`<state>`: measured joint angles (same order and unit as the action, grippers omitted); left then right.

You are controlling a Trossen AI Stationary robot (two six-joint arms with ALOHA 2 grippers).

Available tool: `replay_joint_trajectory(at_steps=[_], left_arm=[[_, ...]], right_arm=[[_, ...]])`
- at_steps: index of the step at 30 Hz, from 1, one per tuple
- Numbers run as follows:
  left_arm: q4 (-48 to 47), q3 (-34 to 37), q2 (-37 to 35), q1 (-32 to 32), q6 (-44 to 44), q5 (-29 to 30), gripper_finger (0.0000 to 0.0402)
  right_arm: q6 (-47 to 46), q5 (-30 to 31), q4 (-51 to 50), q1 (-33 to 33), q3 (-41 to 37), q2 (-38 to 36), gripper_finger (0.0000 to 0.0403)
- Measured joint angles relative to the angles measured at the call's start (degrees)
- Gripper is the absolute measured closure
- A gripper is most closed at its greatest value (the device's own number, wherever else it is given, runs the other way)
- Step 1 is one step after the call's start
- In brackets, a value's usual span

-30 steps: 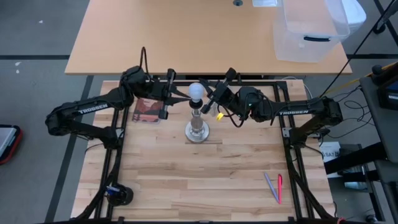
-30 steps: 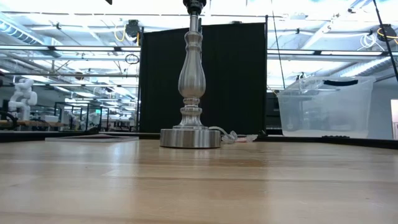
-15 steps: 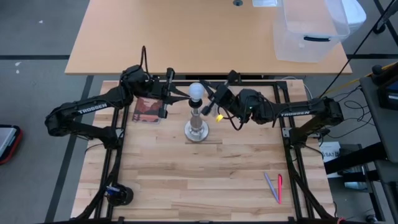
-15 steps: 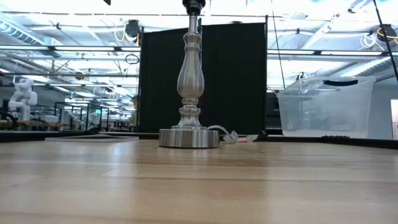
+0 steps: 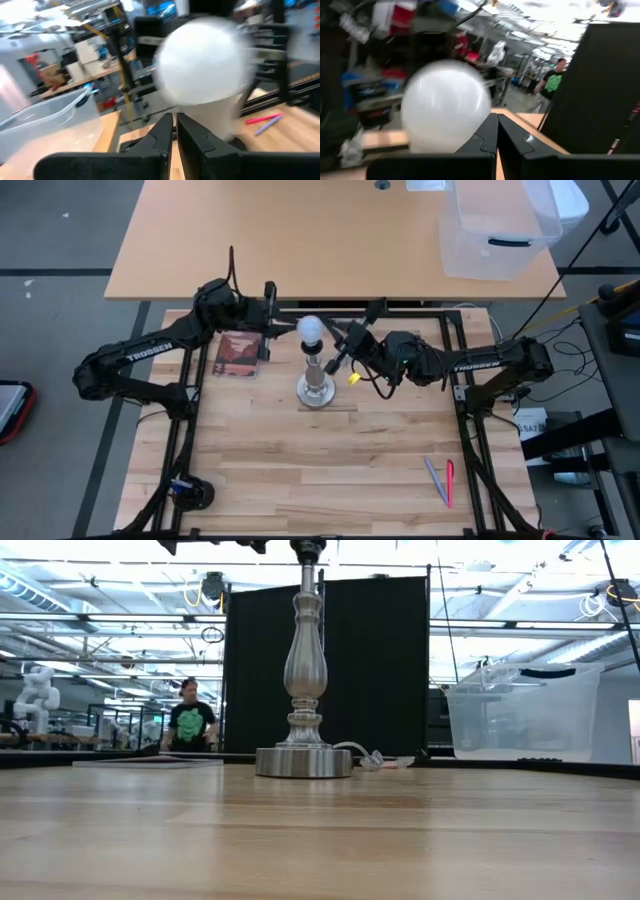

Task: Screw lightbulb
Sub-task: Insert the white lightbulb into the silver lamp

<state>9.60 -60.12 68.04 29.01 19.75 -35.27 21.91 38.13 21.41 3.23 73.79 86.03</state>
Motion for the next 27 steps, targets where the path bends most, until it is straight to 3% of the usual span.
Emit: replay_joint_trajectory(at_steps=[9,19,27], left_arm=[[-1.06,0.0,0.01,0.4,0.13,0.82,0.0372],[-4.23,-0.04,-2.69,2.85,0.32,1.64,0.0372],[-5.3,-0.04,-4.14,0.68,1.68,-5.18,0.0372]], right_arm=[[-1.74,0.92,-3.37,0.7,-0.19,0.24,0.0403],[0.24,8.53,-4.54,1.61,-0.19,0.23,0.0403],[2.81,8.22,-1.97,-0.33,-0.17,0.2,0.0403]])
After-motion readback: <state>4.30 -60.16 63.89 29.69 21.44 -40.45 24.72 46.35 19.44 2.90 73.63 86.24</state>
